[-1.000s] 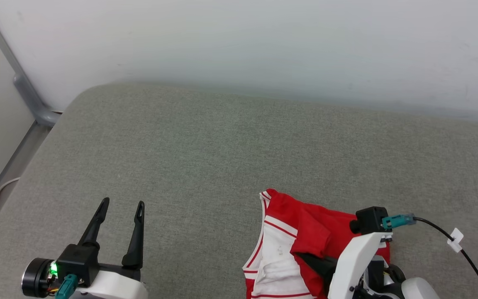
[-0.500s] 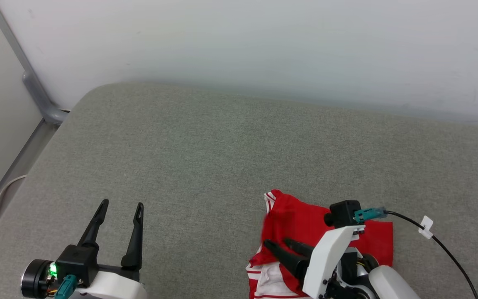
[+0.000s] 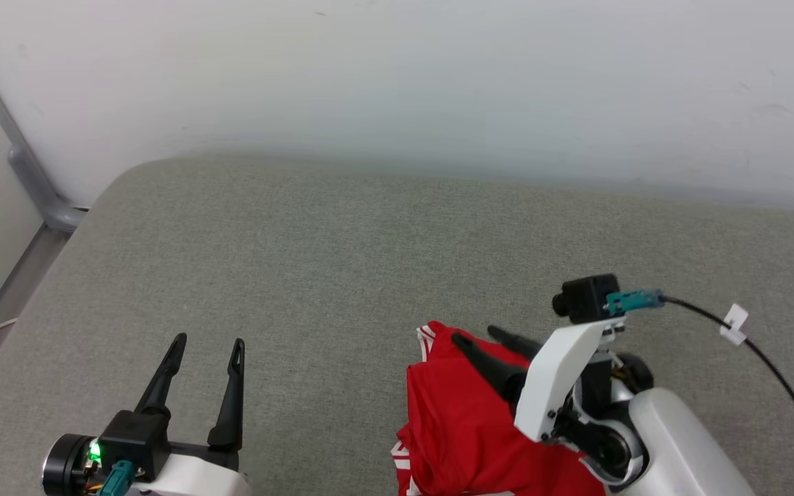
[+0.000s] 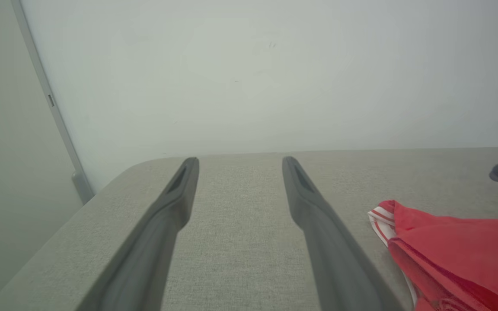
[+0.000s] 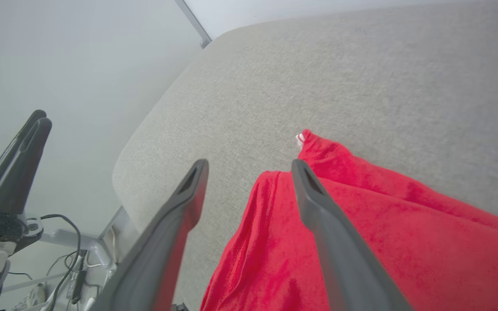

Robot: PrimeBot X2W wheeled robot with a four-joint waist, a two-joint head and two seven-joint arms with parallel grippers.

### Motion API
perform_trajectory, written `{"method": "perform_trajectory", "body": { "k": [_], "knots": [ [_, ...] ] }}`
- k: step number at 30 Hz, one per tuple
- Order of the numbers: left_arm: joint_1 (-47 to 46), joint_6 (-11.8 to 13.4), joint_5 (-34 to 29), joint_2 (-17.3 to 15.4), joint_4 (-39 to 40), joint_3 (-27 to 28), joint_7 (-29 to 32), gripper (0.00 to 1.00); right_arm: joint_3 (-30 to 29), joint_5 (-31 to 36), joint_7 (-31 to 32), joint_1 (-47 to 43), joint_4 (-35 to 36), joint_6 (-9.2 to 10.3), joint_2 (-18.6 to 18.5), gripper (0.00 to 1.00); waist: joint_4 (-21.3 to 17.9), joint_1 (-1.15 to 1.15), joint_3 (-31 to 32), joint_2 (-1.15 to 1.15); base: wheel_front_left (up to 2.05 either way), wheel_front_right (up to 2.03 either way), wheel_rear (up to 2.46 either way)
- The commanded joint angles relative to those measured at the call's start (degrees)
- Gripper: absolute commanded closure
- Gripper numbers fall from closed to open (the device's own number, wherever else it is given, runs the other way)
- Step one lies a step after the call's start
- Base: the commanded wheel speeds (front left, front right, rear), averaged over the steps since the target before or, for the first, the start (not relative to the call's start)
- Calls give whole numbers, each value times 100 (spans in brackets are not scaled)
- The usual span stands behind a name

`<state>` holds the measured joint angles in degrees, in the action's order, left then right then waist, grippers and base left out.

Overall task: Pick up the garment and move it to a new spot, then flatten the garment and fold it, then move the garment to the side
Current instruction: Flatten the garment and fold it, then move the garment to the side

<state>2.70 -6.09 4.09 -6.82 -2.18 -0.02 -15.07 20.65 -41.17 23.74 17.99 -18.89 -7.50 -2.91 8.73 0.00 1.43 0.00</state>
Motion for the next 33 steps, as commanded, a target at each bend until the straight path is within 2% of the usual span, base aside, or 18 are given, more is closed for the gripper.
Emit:
{"method": "perform_trajectory", "body": {
  "k": [1, 3, 7, 13, 16, 20, 22, 26, 33],
  "knots": [
    [40, -26, -38, 10, 31, -17, -13, 0, -168, 377, 32, 173, 127, 3, 6, 0, -73, 0, 19, 0, 0, 0, 0],
    [15, -33, -31, 30, 69, -29, -13, 0, -309, 926, 40, 276, 376, 3, -59, 0, -138, 0, 2, 0, 0, 0, 0],
    [-85, -42, -20, 61, 139, -72, -13, 0, -369, 1851, -185, 349, 928, 4, -622, 0, -245, 0, -54, 0, 0, 0, 0],
    [-193, -66, 3, 105, 189, -138, -13, 0, -783, 2510, -792, 106, 1350, 4, -1266, 0, -404, 0, -161, 0, 0, 0, 0],
    [-196, -79, -1, 114, 211, -187, -13, 0, -1071, 2720, -1105, -85, 1439, 5, -1411, 0, -457, 0, -209, 0, 0, 0, 0],
    [-197, -82, 7, 130, 242, -216, -13, 0, -1626, 2901, -1570, -472, 1569, 5, -1306, 0, -511, 0, -270, 0, 0, 0, 0],
    [-180, -91, 83, 156, 239, -232, -13, 0, -1952, 2798, -1810, -725, 1636, 5, -1066, 0, -533, 0, -292, 0, 0, 0, 0],
    [-129, -100, 117, 173, 226, -242, -13, 0, -2297, 2801, -2153, -1091, 1767, 6, -829, 0, -573, 0, -316, 0, 0, 0, 0],
    [-73, -120, 301, 248, 235, -121, -13, 0, -2557, 2844, -2594, -1549, 1798, 4, -319, 0, -719, 0, -360, 0, 0, 0, 0]
  ]
}}
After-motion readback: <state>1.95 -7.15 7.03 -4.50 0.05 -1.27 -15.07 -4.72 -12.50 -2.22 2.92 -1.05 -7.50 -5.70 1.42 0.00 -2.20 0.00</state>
